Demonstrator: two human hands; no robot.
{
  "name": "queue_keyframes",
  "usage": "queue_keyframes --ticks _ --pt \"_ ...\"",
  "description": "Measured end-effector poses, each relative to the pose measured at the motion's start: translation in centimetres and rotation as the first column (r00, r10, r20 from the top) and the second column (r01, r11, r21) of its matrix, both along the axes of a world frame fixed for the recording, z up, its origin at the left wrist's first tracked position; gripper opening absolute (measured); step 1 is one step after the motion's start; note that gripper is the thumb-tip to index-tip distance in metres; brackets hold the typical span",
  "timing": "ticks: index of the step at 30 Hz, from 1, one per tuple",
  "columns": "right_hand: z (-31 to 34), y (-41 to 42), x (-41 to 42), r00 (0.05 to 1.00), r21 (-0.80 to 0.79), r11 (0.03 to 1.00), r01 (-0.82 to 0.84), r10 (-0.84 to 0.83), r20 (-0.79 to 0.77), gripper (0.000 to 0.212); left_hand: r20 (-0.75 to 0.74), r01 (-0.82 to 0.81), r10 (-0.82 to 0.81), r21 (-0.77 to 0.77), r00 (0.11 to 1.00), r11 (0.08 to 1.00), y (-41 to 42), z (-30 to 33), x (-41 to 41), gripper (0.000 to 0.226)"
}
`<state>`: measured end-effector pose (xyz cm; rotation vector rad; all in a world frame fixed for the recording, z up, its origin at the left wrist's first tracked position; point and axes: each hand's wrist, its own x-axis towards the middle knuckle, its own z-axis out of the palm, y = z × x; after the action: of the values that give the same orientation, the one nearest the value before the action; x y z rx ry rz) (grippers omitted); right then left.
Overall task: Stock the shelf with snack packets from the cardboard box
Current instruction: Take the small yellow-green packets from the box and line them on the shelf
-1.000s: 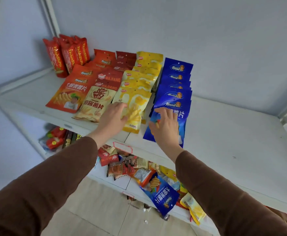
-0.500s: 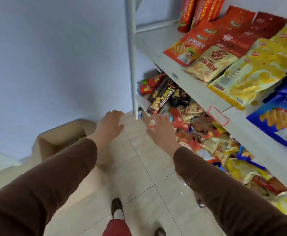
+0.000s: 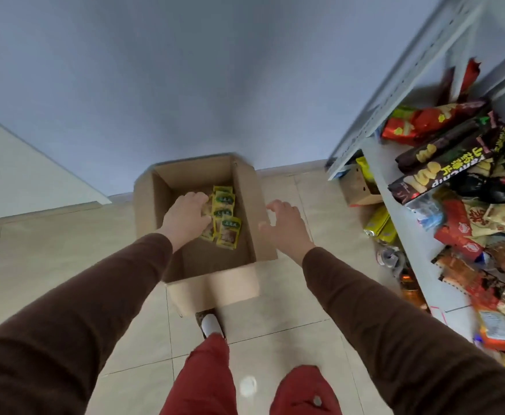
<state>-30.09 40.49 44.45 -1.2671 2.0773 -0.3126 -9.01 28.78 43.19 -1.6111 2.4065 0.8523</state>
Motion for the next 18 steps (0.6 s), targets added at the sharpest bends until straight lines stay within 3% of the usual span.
queue_keyframes --ticks 8,13,18 --pt "-19.8 -10.4 6.7 0.927 0.282 0.95 0.138 -0.224 0.301 0.051 0.024 -0.195 0.194 0.212 0.981 0.958 -8.0 -18.7 5.3 0.048" --pt "-35.7 -14.9 8.2 0.879 0.434 0.868 0.243 -0.386 0.281 0.055 0.082 -0.324 0.315 0.307 0.946 0.895 -11.0 -33.8 6.5 0.051" --pt "-50.2 -17.7 8.0 0.868 0.49 0.811 0.319 -0.457 0.193 0.044 0.097 -0.377 0.367 0.354 0.925 0.856 -13.8 -47.5 5.6 0.048"
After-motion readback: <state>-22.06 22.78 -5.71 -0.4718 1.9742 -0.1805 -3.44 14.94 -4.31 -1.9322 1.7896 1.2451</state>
